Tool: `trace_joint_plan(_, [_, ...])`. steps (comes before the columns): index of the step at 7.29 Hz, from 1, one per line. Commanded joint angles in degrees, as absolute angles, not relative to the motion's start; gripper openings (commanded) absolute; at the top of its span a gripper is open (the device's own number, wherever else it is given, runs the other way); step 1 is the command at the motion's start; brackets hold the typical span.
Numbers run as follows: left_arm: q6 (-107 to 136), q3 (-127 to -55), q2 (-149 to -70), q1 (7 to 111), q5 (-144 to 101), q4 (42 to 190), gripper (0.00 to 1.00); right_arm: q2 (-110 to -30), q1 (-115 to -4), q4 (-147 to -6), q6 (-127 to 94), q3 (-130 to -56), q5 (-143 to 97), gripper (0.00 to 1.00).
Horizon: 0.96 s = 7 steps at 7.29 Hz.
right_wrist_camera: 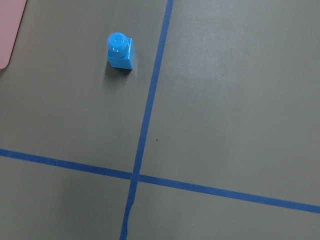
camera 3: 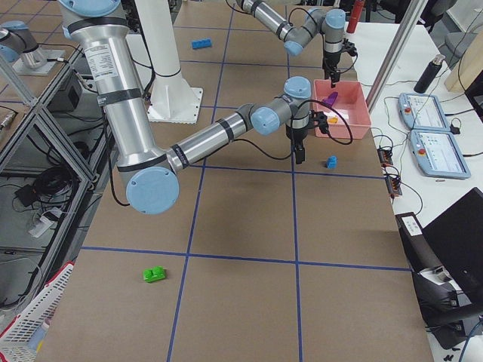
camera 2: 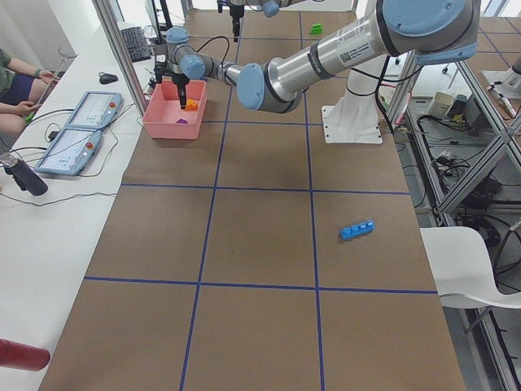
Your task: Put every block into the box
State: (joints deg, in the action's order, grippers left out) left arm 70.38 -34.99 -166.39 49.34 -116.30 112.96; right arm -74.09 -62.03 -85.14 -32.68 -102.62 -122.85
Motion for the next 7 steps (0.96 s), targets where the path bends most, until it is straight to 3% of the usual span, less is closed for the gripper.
trace_joint_plan(1, [66.9,-42.5,-162.6,48.7,-116.6,112.0,1.0,-72.1,-62.0,-85.2,-32.7,-100.0,-122.8,0.99])
trace_joint_plan(4, [53.1,-68.6,-146.7,49.7,-116.5,95.3,1.0,-62.6,-61.9,-84.1,-32.7,-88.4,-122.6,0.99])
trace_joint_plan(7, [41.6,-96.6,-119.5,50.8,-116.3,94.5,1.0,-50.5,-61.4,-67.3,-34.3,-63.3,-122.3,0.99])
